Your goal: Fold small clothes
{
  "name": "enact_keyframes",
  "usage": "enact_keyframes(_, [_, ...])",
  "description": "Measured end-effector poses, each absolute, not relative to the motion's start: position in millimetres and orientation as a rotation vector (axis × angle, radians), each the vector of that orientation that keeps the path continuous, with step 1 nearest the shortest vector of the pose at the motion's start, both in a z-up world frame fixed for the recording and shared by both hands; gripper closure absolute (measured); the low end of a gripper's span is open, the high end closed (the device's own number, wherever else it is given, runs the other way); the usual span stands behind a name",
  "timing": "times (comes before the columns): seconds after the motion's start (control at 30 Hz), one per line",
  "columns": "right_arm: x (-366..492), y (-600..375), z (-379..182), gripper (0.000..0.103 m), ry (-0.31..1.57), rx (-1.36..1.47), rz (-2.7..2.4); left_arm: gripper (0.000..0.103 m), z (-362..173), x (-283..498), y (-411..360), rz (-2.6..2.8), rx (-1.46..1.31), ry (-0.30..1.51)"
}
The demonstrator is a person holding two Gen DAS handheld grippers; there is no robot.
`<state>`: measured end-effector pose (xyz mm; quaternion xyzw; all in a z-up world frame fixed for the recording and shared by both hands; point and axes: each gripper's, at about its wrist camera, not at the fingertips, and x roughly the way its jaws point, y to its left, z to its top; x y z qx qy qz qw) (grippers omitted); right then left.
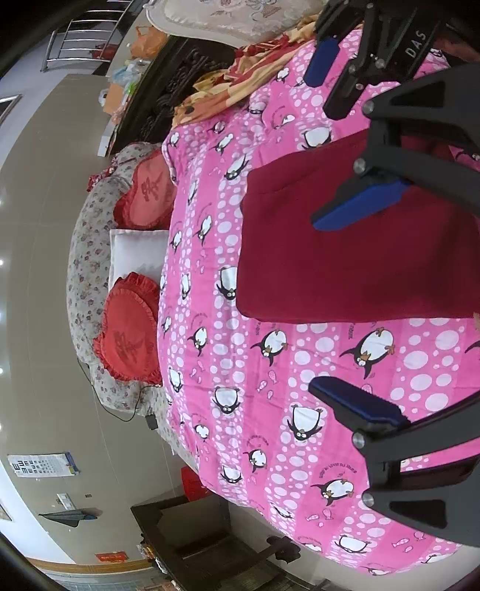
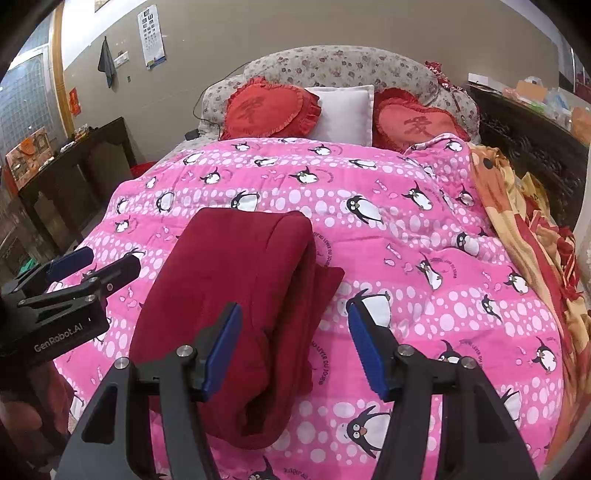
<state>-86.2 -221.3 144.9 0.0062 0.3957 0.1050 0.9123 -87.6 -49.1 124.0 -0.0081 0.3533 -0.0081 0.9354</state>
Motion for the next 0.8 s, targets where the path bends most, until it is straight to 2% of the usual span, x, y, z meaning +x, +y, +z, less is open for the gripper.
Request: enact_keyframes(0.8, [-80.8,-219.3,138.9,0.065,0.833,0.021,0.216,0.019,120.0,-84.5,-44.6,-0.013,-0.019,0.724])
